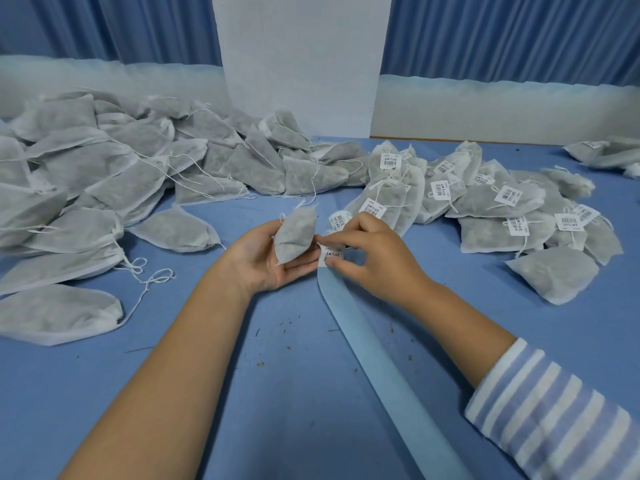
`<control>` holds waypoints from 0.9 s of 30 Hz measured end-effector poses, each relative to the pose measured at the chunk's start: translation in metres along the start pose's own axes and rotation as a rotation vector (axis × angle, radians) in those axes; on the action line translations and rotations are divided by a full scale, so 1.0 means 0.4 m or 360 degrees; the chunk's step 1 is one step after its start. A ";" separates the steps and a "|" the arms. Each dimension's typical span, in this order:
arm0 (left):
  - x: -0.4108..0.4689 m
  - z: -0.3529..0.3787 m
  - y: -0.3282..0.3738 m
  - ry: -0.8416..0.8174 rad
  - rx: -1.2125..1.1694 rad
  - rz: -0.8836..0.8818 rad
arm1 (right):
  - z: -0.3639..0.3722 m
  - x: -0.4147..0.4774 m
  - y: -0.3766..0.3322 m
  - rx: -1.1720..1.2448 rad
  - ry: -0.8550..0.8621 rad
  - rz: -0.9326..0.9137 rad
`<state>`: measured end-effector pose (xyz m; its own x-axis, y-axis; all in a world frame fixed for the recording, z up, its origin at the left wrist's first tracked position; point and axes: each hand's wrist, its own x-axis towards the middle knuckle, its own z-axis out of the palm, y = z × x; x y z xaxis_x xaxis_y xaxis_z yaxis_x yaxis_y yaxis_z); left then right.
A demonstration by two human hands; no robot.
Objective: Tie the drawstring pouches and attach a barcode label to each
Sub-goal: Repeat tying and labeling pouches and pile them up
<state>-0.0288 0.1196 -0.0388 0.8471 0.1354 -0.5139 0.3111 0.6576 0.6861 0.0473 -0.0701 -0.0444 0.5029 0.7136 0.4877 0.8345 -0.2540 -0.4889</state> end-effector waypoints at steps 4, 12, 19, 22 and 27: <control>-0.003 0.003 -0.003 -0.0022 0.0012 -0.0003 | 0.003 -0.004 -0.004 -0.0025 0.0030 -0.0032; 0.002 0.007 -0.003 -0.0034 -0.0045 0.0012 | -0.002 -0.003 -0.007 -0.0018 -0.0057 -0.0033; -0.002 0.008 -0.002 0.0027 -0.0135 0.0049 | -0.007 -0.006 -0.008 -0.0160 -0.0072 -0.0125; 0.000 0.014 -0.005 0.0002 -0.0189 0.0070 | -0.006 -0.009 -0.007 -0.0271 0.0006 -0.0203; 0.008 0.013 -0.006 -0.0068 -0.0164 0.0110 | -0.002 -0.004 0.003 -0.0044 0.0038 -0.0094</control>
<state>-0.0245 0.1148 -0.0394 0.8832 0.1530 -0.4432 0.2070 0.7209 0.6614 0.0479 -0.0720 -0.0451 0.4577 0.7119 0.5326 0.8686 -0.2302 -0.4388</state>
